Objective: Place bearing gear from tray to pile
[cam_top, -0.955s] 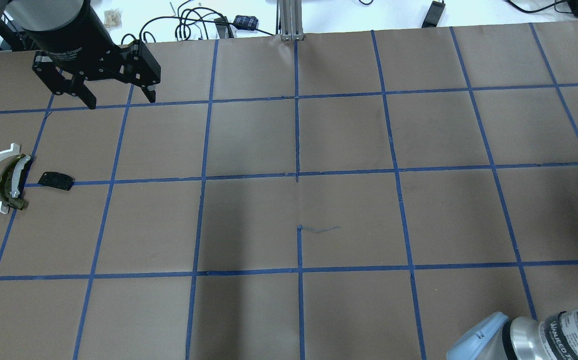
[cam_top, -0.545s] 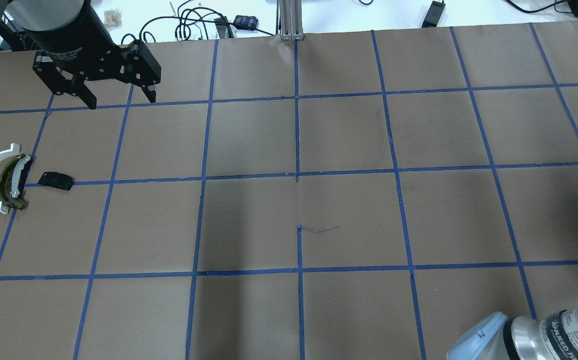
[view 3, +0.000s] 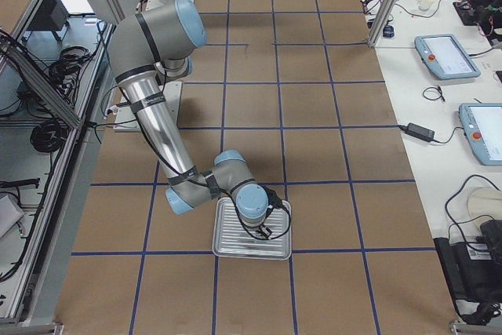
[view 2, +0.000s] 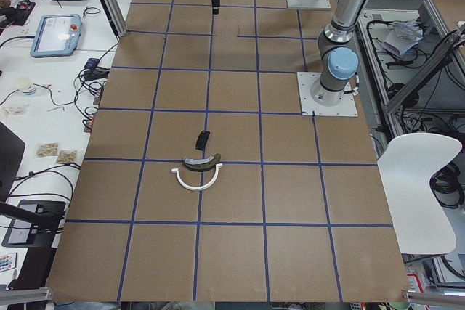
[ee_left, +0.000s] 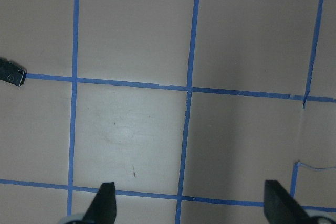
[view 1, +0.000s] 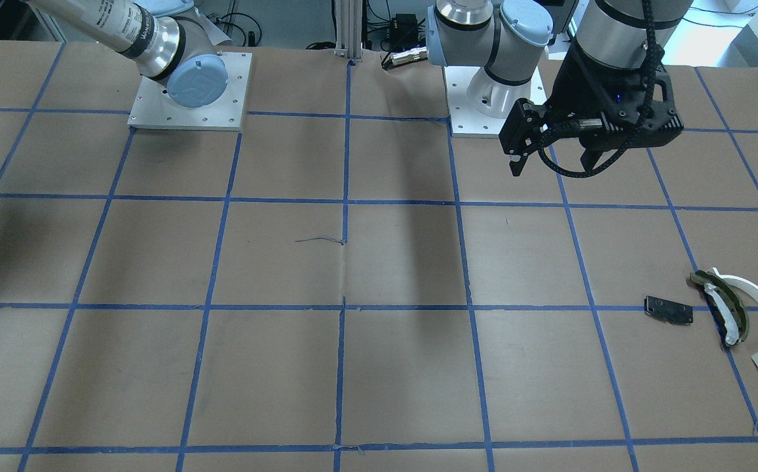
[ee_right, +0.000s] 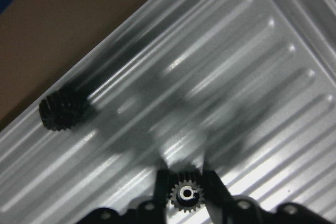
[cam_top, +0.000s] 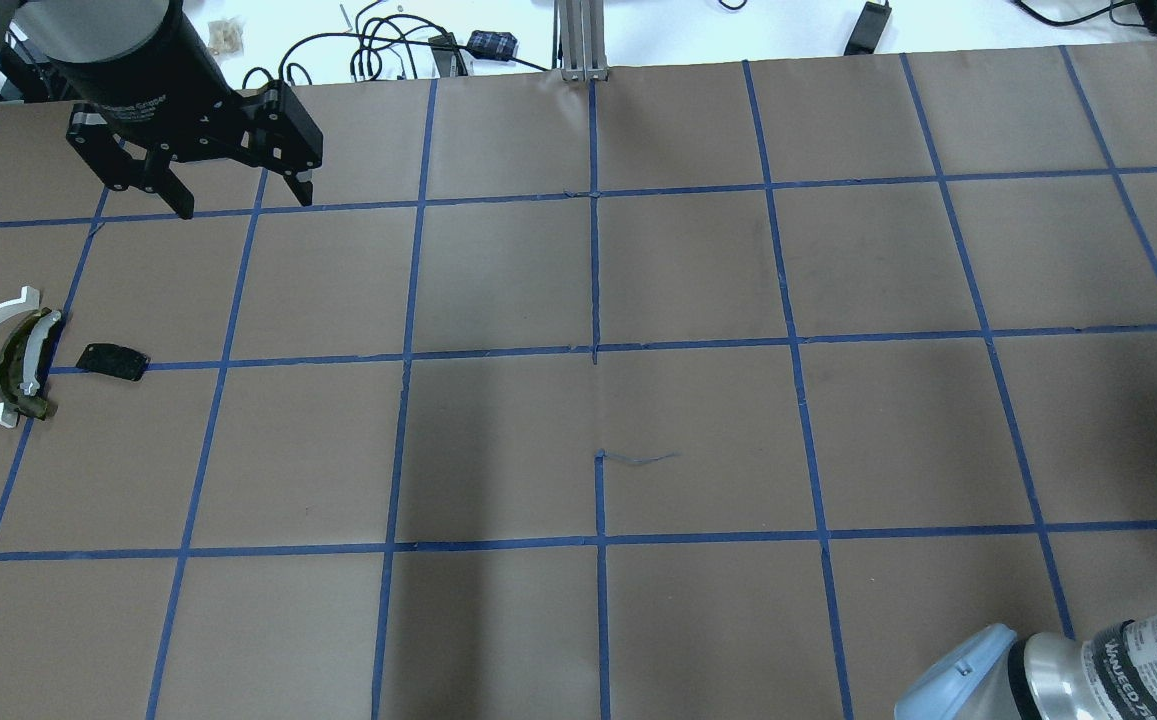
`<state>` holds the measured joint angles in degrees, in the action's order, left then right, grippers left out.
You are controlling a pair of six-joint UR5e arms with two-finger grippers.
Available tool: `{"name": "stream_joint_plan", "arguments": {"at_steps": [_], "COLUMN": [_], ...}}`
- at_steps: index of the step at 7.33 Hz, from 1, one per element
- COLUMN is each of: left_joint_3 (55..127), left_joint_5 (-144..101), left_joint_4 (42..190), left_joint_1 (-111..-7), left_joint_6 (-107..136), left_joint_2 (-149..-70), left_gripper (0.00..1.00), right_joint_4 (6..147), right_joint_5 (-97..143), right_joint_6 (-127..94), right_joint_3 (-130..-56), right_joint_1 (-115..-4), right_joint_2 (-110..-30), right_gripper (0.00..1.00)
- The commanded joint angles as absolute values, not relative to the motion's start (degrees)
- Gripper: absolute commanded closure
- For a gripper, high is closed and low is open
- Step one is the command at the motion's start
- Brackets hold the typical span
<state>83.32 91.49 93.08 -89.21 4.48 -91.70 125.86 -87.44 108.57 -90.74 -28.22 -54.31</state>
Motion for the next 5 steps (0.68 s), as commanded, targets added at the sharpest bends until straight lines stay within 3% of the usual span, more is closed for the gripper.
{"name": "stream_joint_plan", "arguments": {"at_steps": [1, 5], "left_joint_3": [83.32, 83.32], "left_joint_5": [91.49, 91.49], "left_joint_4": [93.08, 93.08], "left_joint_1": [-89.21, -89.21], "left_joint_6": [4.48, 4.39], "left_joint_2": [-91.67, -91.67], "left_gripper": [0.00, 0.00], "right_joint_4": [125.51, 109.20], "right_joint_5": [-86.84, -87.62], "right_joint_6": [108.20, 94.43], "right_joint_3": [-89.66, -86.57], "right_joint_1": [-28.21, -32.76], "right_joint_2": [-55.01, -68.60], "right_gripper": [1.00, 1.00]}}
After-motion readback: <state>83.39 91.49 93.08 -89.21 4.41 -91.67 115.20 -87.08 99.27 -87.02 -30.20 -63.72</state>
